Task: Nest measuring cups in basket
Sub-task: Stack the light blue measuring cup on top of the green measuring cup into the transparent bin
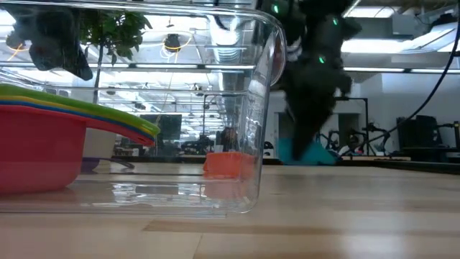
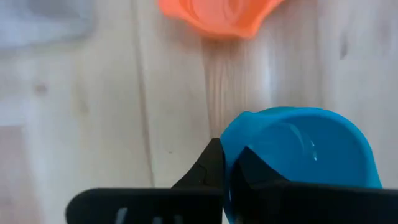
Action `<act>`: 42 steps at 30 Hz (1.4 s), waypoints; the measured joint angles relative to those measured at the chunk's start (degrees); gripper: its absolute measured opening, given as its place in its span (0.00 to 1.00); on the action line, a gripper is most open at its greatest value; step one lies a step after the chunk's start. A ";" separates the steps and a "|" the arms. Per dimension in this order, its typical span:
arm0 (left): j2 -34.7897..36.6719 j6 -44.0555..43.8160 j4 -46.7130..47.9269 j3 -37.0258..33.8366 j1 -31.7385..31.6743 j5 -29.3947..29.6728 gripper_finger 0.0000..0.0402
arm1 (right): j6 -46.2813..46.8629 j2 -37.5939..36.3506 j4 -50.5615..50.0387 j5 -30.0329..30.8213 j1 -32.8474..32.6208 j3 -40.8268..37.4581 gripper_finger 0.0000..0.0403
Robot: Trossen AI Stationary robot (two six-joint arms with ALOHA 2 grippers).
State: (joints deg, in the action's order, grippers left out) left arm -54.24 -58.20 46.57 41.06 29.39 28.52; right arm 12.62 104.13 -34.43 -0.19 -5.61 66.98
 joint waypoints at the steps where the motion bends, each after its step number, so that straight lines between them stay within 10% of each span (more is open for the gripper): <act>1: 0.00 -0.54 0.46 0.00 0.00 0.32 0.00 | -1.17 -0.75 -1.70 -0.04 0.18 1.24 0.03; 9: 0.71 -0.47 9.07 0.02 0.34 -3.69 0.00 | 9.34 -6.85 -17.40 7.80 -1.32 19.21 0.03; 15: 4.44 -5.55 22.88 0.04 1.86 -8.87 0.00 | 24.02 -5.06 -6.28 17.99 -6.80 35.23 0.03; 26: 18.05 -6.35 26.42 0.04 12.28 -4.95 0.00 | 26.61 21.84 -0.72 25.50 -14.65 66.94 0.03; 42: 17.70 -8.53 25.63 0.02 13.12 -12.17 0.00 | 40.09 32.58 7.42 18.18 -18.79 67.96 0.02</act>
State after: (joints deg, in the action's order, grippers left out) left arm -36.54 -66.73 72.19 41.08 42.51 16.35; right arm 52.71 136.70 -27.01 17.98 -24.40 134.93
